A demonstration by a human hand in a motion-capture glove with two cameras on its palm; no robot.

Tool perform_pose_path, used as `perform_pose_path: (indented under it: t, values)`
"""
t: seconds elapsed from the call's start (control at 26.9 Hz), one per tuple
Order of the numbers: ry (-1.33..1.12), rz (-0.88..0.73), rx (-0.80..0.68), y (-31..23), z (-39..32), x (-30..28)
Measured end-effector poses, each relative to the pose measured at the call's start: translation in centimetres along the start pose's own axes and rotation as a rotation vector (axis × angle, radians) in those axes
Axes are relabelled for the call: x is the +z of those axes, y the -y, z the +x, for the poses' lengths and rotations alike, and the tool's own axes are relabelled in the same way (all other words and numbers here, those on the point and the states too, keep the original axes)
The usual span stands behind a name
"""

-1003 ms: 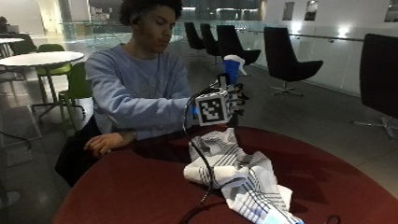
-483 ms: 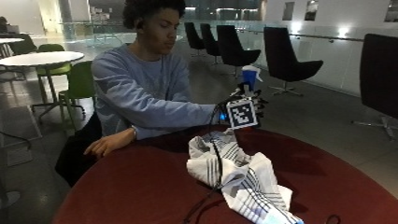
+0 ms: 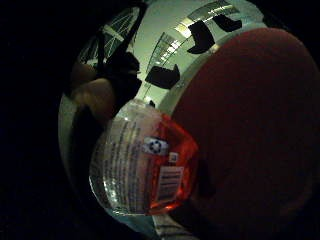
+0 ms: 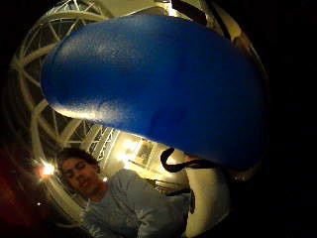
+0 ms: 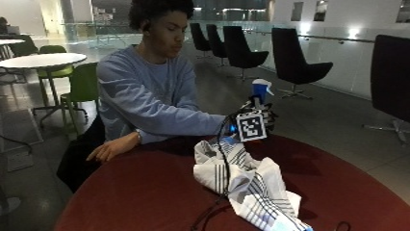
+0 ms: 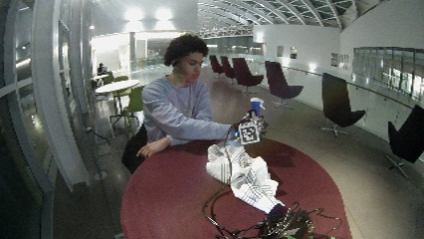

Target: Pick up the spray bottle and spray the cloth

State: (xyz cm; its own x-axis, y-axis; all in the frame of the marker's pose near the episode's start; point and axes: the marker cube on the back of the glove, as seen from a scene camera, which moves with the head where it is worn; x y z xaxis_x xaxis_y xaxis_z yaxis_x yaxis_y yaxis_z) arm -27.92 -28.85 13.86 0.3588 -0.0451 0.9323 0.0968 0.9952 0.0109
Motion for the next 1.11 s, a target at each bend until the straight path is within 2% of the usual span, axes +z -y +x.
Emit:
perform_pose_path:
  t: [0.3,0.48,0.74,0.93,1.11]
  values:
    - [0.052,-0.074,0.017,-1.2,-1.5,-0.9]
    - [-0.057,-0.123,0.008,-2.9,-2.7,-4.4]
    - [-0.160,-0.142,0.011,-6.9,-6.5,-11.7]
    - [-0.410,-0.060,0.011,-10.6,-6.3,-19.9]
    - [-0.488,0.002,0.061,-15.5,-5.6,-25.5]
